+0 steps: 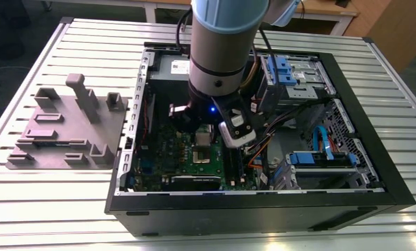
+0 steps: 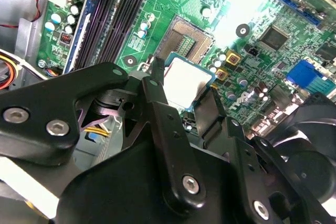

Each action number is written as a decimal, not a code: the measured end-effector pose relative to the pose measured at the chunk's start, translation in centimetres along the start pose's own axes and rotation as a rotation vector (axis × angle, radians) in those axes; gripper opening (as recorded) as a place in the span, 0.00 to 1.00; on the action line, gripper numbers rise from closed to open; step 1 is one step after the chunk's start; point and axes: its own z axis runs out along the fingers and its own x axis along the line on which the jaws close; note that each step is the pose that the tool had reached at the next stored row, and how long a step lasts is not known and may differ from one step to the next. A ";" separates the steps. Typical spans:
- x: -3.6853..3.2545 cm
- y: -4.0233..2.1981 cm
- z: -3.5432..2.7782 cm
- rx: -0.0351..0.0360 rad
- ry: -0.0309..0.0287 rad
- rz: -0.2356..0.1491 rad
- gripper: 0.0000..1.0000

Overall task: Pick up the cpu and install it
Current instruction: 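Place the cpu into insertion slot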

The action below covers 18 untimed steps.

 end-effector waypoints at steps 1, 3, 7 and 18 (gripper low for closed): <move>0.00 0.00 0.06 0.0000 0.0000 0.000 0.47; 0.00 -0.01 0.07 0.0003 0.0001 0.000 0.47; 0.00 0.00 0.08 0.0001 0.0001 0.000 0.47; -0.01 -0.19 0.30 0.0029 -0.0001 0.000 0.47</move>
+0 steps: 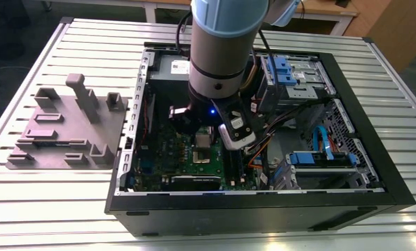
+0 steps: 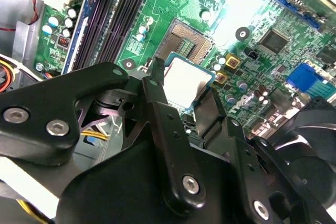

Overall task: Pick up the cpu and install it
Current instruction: 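Place the cpu into insertion slot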

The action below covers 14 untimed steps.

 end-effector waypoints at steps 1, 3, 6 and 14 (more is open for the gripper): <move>0.00 -0.03 0.00 0.0012 0.0000 0.000 0.47; 0.00 -0.05 0.04 0.0024 0.0001 0.000 0.47; -0.01 -0.07 0.37 0.0026 0.0001 0.000 0.47; -0.03 -0.11 1.28 0.0025 0.0000 0.000 0.47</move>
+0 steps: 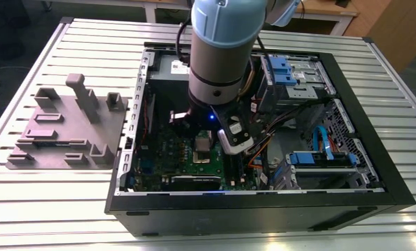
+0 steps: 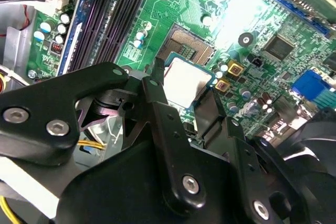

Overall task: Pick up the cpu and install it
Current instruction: 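Place the cpu into insertion slot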

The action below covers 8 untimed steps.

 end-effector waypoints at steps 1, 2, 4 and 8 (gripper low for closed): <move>0.00 0.00 0.07 -0.0001 0.0000 0.000 0.47; 0.00 0.00 0.14 0.0000 0.0000 0.000 0.47; -0.01 -0.01 0.31 0.0000 0.0000 0.000 0.47; -0.01 -0.03 0.53 0.0002 0.0001 0.000 0.47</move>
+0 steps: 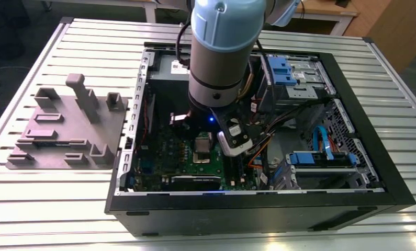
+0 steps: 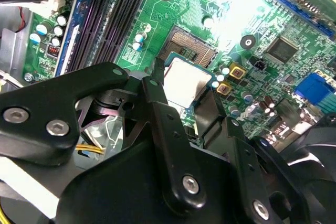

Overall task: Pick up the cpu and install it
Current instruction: 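Place the cpu into insertion slot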

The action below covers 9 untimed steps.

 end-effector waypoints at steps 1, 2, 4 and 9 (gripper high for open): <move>0.00 0.00 0.00 0.0001 0.0000 0.000 0.47; 0.00 0.00 0.00 0.0001 0.0000 0.000 0.47; 0.00 0.00 0.02 -0.0002 -0.0001 0.000 0.47; -0.01 0.00 0.10 -0.0001 0.0001 -0.005 0.47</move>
